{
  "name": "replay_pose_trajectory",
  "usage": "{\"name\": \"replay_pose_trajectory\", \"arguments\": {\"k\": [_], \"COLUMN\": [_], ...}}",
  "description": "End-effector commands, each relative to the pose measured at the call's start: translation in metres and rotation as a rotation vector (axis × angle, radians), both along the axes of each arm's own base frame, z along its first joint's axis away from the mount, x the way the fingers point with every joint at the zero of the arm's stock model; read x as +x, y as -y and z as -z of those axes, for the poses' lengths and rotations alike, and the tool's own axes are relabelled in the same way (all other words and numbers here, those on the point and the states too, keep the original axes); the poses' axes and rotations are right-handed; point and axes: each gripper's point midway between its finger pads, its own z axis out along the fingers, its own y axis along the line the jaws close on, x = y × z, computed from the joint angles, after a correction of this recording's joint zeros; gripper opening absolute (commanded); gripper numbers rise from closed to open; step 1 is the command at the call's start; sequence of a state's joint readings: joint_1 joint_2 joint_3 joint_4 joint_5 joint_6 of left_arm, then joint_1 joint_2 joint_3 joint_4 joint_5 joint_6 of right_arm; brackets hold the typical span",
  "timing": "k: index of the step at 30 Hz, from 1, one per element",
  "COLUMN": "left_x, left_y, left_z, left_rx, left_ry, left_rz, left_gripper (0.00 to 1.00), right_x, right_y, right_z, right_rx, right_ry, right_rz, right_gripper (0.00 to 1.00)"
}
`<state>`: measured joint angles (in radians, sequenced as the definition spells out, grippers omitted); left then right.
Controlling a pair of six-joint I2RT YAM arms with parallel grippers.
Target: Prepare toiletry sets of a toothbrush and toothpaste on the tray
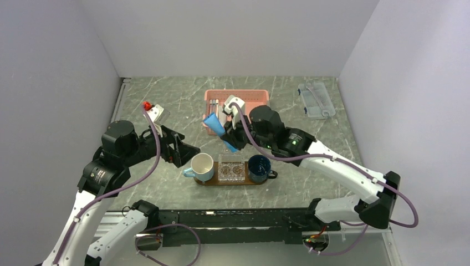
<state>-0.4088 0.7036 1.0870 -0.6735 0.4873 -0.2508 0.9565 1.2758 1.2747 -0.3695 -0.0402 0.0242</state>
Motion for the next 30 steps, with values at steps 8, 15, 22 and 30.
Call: {"name": "replay_pose_trajectory", "arguments": {"k": [8,15,22,30], "left_x": [-0.040,-0.051,-0.055,-0.054], "left_y": [0.021,0.032,0.038,0.048], "left_z": [-0.012,-0.005,0.000,0.015], "left_rx": [-0.135,-0.162,-0.188,-0.205], "left_ry": [-0.040,-0.155,-0.228,-0.321], "left_rz": [0.207,0.302,0.352,0.422], "left_gripper": [0.99,0.99,0.99,0.88], "right_x": [-0.066,-0.100,-0.116,-0.122], "right_y": [0.013,0.011,0.009,-0.001], "right_z": [-0.006,-0.012,-0.018,-0.019], "right_rx": [-0.010,-0.005,0.005,-0.026], "right_ry": [-0.018,-0.038,-0.030,-0.011], "right_rz": [-0.249,-0.400,-0.463,-0.480], "right_gripper": [0.12,0.13,0.15,0.16]}}
